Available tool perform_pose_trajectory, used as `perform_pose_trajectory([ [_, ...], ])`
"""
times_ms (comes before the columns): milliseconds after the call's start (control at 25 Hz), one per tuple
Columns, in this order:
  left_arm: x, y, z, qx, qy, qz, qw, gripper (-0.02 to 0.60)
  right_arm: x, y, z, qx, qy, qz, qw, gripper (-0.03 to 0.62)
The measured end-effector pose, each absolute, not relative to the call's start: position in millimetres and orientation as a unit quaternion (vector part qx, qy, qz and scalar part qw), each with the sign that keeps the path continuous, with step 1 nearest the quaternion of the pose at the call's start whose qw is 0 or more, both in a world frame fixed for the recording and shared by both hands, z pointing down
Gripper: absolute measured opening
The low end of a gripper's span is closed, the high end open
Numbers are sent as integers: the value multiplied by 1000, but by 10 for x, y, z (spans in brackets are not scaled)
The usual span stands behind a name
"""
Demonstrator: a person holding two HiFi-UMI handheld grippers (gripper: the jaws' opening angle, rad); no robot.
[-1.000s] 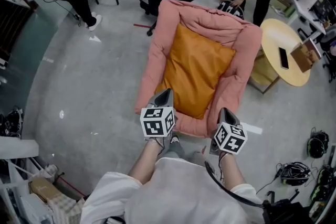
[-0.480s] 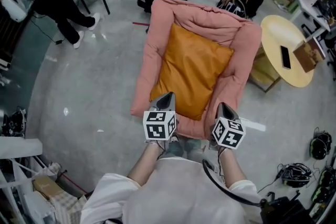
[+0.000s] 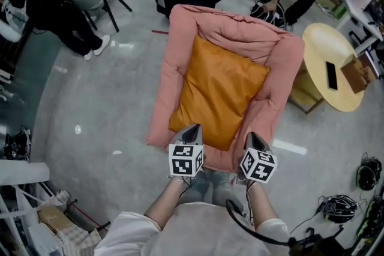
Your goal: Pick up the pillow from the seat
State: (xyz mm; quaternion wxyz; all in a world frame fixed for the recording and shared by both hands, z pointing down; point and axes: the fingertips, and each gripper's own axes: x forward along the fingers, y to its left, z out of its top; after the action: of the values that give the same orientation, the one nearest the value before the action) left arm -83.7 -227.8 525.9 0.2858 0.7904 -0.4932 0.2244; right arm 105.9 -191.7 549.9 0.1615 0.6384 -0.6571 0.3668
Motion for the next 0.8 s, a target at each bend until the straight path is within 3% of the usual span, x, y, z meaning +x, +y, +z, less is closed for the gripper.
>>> perform_pose_trajectory([
  [800,-813,-2934,6442,749,-525,250,319,8,1175,-2698,6676,617,-651,411,163,31],
])
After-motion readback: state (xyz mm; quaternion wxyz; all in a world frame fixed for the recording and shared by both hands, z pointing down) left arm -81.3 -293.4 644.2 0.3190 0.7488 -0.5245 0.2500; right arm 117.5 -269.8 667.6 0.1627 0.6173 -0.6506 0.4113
